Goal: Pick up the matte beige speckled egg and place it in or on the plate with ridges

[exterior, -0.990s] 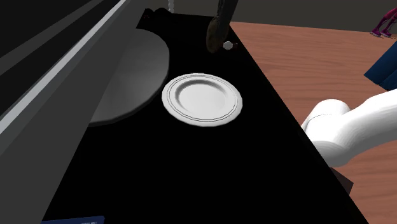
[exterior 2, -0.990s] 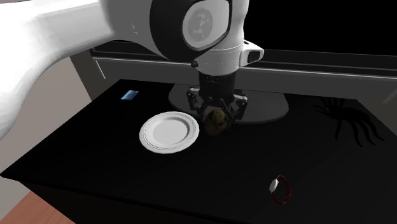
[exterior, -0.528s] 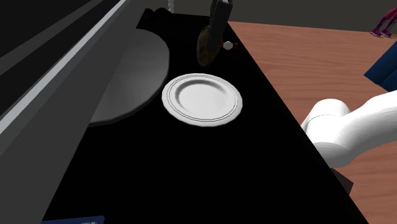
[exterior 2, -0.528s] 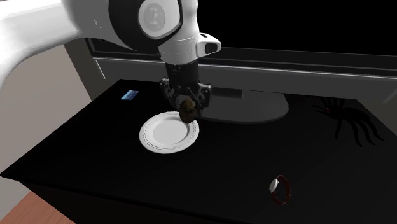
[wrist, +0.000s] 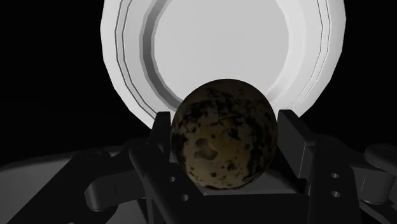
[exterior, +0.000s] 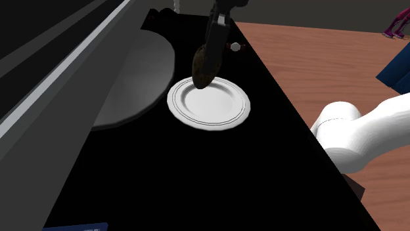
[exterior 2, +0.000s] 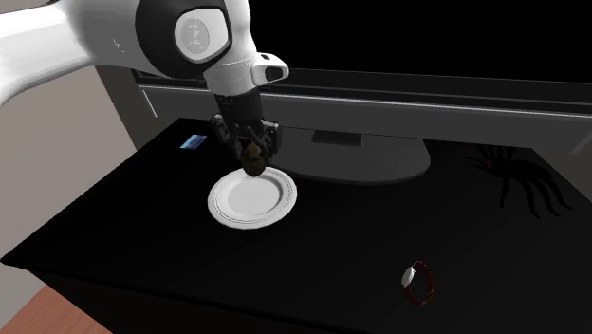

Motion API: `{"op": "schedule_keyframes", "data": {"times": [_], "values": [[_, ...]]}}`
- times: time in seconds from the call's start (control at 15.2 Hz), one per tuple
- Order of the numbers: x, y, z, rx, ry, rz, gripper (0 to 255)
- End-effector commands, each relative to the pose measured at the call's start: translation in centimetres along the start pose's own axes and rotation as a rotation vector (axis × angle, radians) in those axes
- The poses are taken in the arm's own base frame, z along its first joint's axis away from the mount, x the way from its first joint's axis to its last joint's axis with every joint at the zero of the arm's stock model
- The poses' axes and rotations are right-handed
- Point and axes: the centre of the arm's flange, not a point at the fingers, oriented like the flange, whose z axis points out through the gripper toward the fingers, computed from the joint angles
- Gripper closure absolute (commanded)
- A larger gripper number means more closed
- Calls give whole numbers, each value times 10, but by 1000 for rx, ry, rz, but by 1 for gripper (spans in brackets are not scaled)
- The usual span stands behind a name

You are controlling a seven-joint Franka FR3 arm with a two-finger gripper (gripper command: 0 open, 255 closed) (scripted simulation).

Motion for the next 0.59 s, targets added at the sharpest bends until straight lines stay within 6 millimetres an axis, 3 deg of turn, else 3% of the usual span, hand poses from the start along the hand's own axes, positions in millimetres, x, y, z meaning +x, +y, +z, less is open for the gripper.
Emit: {"op": "schedule_keyframes", "data": {"times": [0.0,0.53], "values": [[-2,-1,9,0,0,1,255],[-8,-2,51,0,0,1,255]]}}
